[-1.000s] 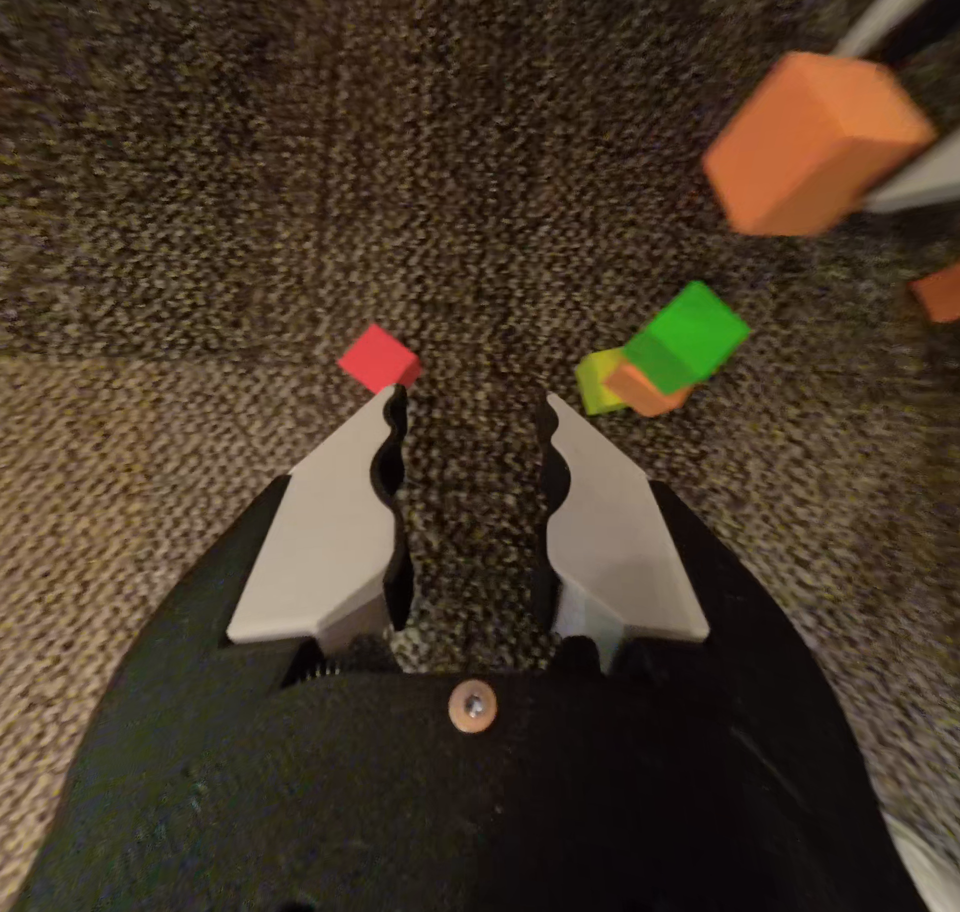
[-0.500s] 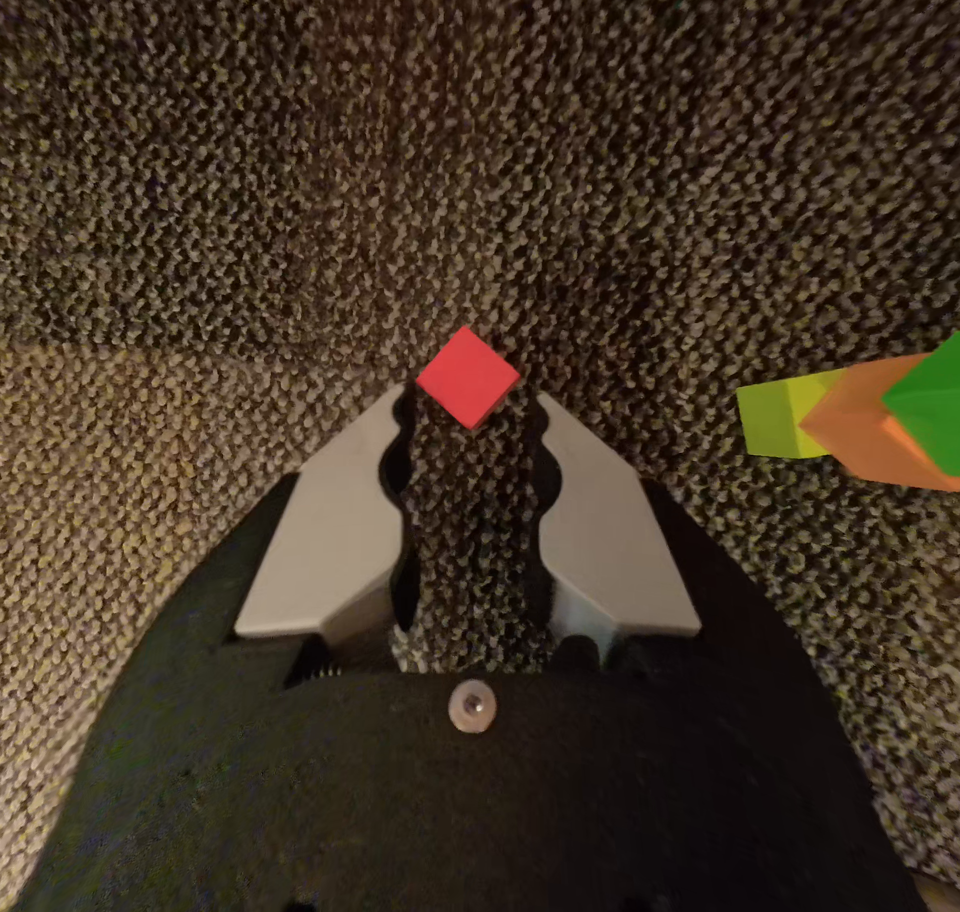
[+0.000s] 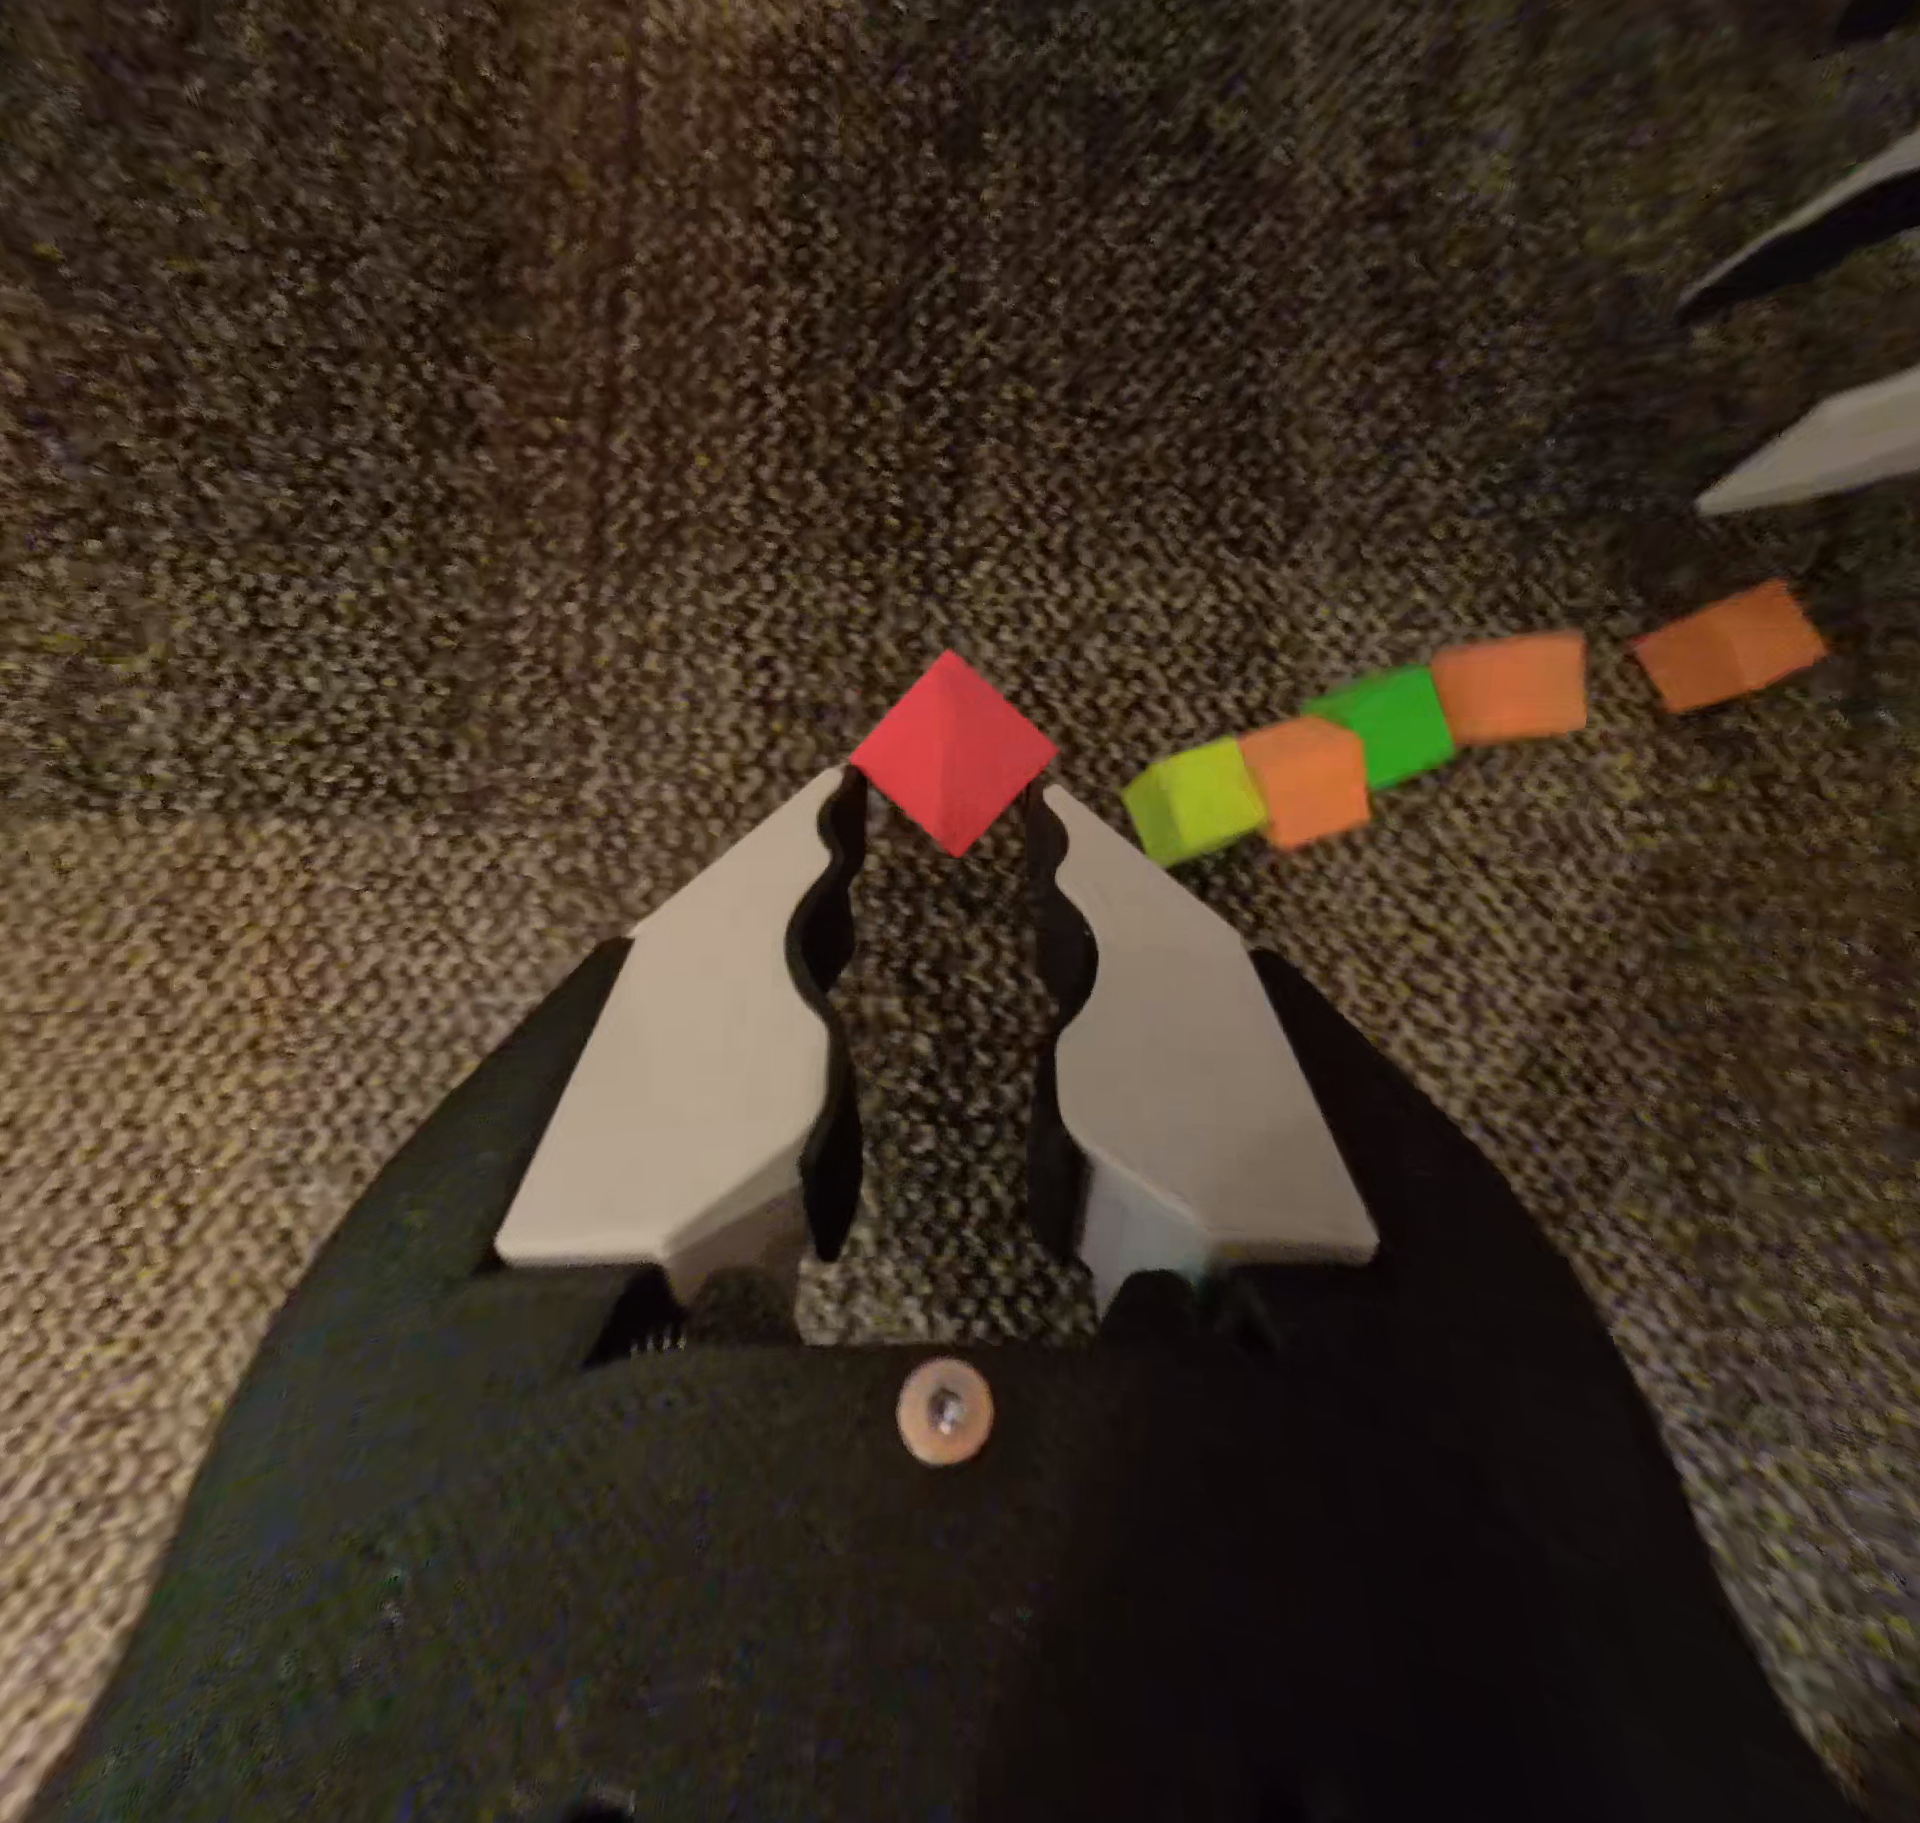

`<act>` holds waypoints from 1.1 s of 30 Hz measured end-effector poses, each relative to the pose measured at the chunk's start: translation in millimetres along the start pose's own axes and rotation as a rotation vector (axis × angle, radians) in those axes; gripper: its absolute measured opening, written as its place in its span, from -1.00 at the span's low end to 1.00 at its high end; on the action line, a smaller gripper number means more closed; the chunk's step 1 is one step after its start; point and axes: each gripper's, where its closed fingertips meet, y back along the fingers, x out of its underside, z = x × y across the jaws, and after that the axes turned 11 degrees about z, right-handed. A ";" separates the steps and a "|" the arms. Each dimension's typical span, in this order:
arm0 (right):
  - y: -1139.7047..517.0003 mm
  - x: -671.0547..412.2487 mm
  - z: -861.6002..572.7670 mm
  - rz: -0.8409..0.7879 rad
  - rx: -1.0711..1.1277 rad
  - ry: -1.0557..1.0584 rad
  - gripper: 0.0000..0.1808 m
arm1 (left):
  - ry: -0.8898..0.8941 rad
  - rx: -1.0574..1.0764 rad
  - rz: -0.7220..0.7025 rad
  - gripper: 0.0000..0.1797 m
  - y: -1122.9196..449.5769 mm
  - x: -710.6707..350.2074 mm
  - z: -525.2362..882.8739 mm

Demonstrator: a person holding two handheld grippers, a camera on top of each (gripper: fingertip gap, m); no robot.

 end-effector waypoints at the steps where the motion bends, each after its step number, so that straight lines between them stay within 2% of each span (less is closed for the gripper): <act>1: 0.8 5.4 -2.5 0.005 0.002 -0.016 -0.33 | -0.003 0.016 0.013 -0.70 -1.8 4.7 -7.7; 16: -3.1 40.4 29.9 0.073 -0.038 -0.005 -0.27 | -0.057 0.044 0.166 -0.70 -27.5 65.0 -42.3; 18: -8.0 46.1 33.5 0.114 -0.021 0.036 -0.37 | -0.065 0.017 0.174 -0.72 -30.7 69.6 -39.6; 19: -10.8 50.3 33.2 0.145 -0.001 0.057 -0.53 | -0.058 0.003 0.176 -0.70 -31.6 71.1 -36.1; 21: -13.5 52.1 38.7 0.178 -0.011 0.077 -0.69 | -0.028 -0.020 0.175 -0.72 -32.4 73.6 -25.8; 29: -7.1 -15.8 77.0 0.053 -0.077 0.180 -0.70 | 0.003 -0.058 0.151 -0.72 -42.1 70.5 5.0; 33: -17.6 -59.1 106.5 -0.006 -0.153 0.212 -0.70 | 0.022 -0.006 0.176 -0.56 -44.3 79.6 -5.4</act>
